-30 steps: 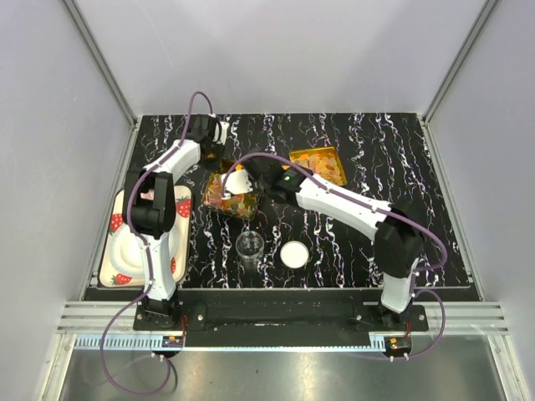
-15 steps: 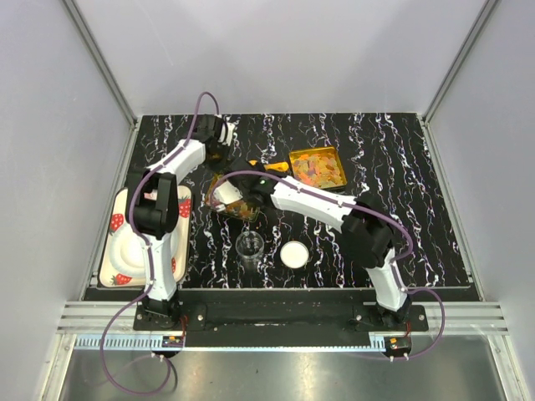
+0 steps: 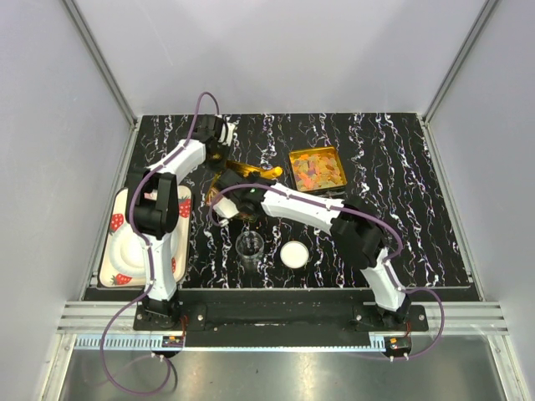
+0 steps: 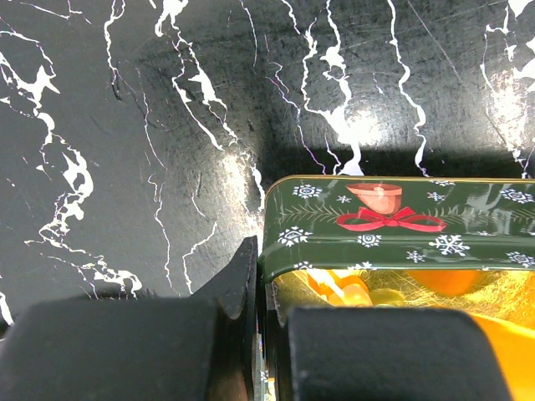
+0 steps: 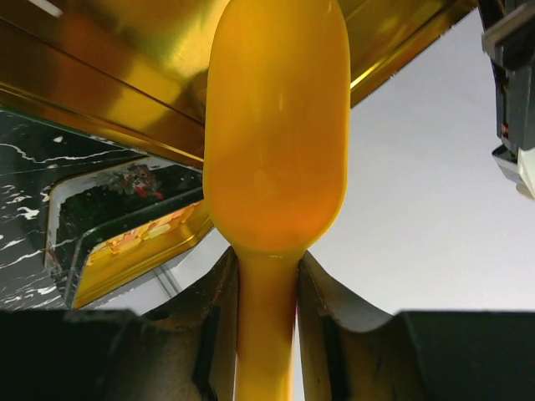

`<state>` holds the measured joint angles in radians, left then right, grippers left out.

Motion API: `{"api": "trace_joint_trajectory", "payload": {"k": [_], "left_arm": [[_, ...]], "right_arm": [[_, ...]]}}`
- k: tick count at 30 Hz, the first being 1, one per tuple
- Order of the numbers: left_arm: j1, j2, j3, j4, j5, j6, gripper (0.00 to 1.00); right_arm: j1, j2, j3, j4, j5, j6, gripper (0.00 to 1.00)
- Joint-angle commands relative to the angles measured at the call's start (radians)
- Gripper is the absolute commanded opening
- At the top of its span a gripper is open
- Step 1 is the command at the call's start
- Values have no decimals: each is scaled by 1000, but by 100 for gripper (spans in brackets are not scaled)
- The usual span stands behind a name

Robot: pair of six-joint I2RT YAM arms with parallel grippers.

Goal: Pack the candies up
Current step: Scoop the fake candies from the storage box.

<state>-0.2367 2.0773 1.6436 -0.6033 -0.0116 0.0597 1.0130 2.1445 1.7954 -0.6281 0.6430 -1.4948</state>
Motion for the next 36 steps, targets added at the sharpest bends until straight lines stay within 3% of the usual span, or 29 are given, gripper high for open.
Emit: {"api": "trace_joint_trajectory", "payload": {"k": [1, 12, 22, 36], "left_arm": [[-1, -51, 22, 26, -8, 3, 0], [0, -60, -2, 39, 1, -1, 0], [8, -63, -33, 66, 5, -8, 0], [20, -72, -51, 85, 44, -21, 0]], "right_arm": [[24, 8, 47, -39, 11, 5, 0], [42, 66, 53, -44, 15, 41, 0], [42, 103, 167, -271, -210, 251, 0], [10, 120, 180, -315, -393, 404, 0]]}}
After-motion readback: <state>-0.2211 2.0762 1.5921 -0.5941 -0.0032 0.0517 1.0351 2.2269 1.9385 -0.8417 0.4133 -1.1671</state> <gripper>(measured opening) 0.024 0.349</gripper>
